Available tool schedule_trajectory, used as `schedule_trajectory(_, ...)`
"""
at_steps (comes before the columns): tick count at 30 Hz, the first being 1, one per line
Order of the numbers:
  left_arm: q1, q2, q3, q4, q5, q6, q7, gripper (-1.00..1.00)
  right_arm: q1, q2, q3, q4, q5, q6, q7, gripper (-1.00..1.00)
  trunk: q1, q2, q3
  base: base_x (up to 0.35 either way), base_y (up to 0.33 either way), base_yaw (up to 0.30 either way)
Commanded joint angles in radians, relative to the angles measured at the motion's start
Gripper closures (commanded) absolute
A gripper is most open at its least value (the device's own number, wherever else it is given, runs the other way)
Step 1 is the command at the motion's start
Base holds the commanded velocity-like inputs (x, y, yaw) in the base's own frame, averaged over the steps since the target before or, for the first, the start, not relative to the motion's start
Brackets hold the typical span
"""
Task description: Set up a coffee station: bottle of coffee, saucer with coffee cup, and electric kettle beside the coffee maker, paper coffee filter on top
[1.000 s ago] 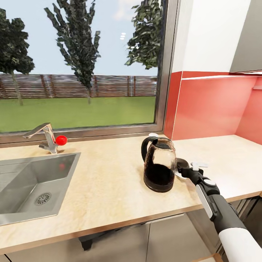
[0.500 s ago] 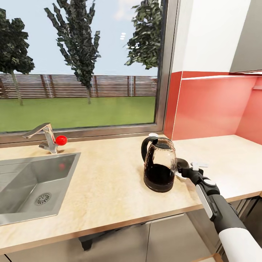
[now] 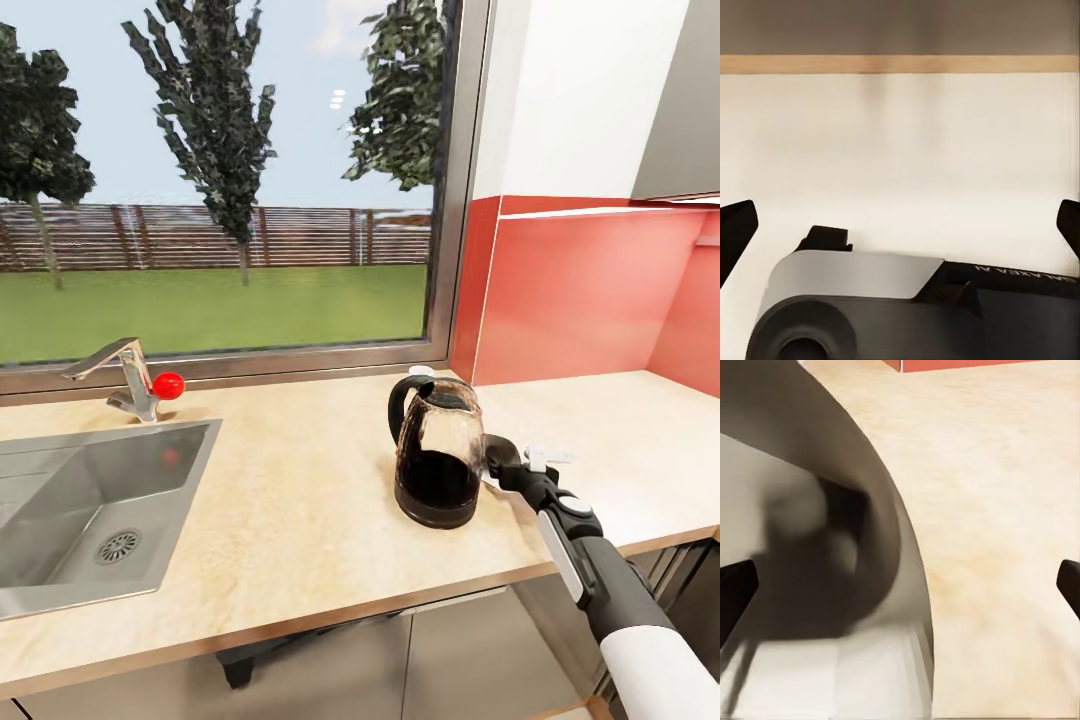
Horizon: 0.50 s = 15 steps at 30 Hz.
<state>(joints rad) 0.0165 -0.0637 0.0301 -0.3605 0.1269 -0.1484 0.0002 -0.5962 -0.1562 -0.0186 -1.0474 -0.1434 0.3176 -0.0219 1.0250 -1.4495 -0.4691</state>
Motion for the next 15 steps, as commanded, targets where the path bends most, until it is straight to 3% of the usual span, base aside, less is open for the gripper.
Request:
schedule_trajectory(1, 0.0, -0.002, 0.003, -0.002, 0.005, -0.001, 0.0, -1.0, 0.0, 0.0, 0.0, 0.001, -0.009, -0.001, -0.002, -1.0, 0.0, -0.001, -0.001, 0.0, 0.0, 0.0)
schedule_trajectory(3, 0.0, -0.003, 0.003, -0.002, 0.005, -0.002, 0.0, -1.0, 0.0, 0.0, 0.0, 0.004, -0.009, -0.051, -0.003, -1.0, 0.0, -0.001, -0.001, 0.003, 0.0, 0.0)
schedule_trajectory(15, 0.0, -0.004, 0.004, -0.002, 0.005, -0.001, 0.0, -1.0, -0.001, 0.0, 0.0, 0.007, -0.008, -0.057, -0.003, -1.0, 0.0, -0.001, -0.001, 0.019, 0.0, 0.0)
